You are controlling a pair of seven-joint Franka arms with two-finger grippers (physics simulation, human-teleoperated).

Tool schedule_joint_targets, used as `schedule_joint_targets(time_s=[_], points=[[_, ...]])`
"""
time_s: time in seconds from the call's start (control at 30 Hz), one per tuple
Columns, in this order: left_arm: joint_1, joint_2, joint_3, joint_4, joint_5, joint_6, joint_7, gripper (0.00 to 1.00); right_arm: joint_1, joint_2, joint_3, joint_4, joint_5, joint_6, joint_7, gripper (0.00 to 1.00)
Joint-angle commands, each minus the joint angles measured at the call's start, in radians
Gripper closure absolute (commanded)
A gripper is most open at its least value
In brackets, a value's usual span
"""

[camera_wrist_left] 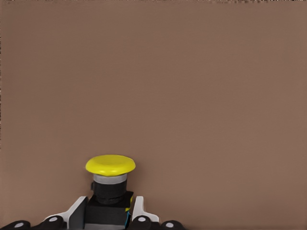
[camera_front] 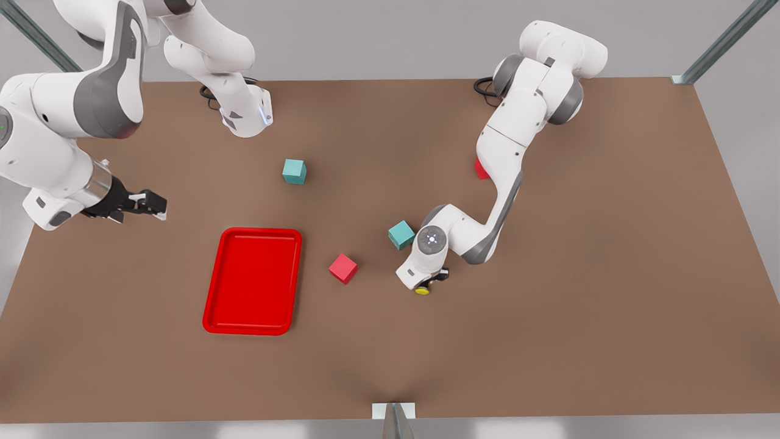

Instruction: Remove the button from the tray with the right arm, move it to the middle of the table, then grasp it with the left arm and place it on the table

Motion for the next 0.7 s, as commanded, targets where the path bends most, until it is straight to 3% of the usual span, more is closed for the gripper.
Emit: schedule_joint_targets(time_s=[0.0,0.07,0.3,0.5,0.67], points=[[0.003,-0.001,0.0,0.001,-0.001,0.001,0.035,0.54,-0.001,-0.002,0.0,0.002,0.002,-0.012,-0.013,0.0],[0.004,-0.001,0.001,0.001,-0.006,0.0,0.033,0.59,-0.015,-0.002,-0.004,0.008,0.007,-0.015,-0.016,0.0],[0.084,-0.084,0.006,0.048,-0.008,-0.223,0.094,0.58,-0.021,0.001,-0.004,0.022,0.014,-0.035,-0.02,0.0],[0.286,-0.127,0.006,0.191,-0.012,-0.398,-0.061,0.57,-0.031,-0.002,-0.009,0.023,0.041,-0.057,-0.02,0.0],[0.31,-0.112,0.015,0.186,0.0,-0.271,-0.393,0.57,-0.038,-0.002,-0.01,0.022,0.042,-0.057,-0.02,0.0]])
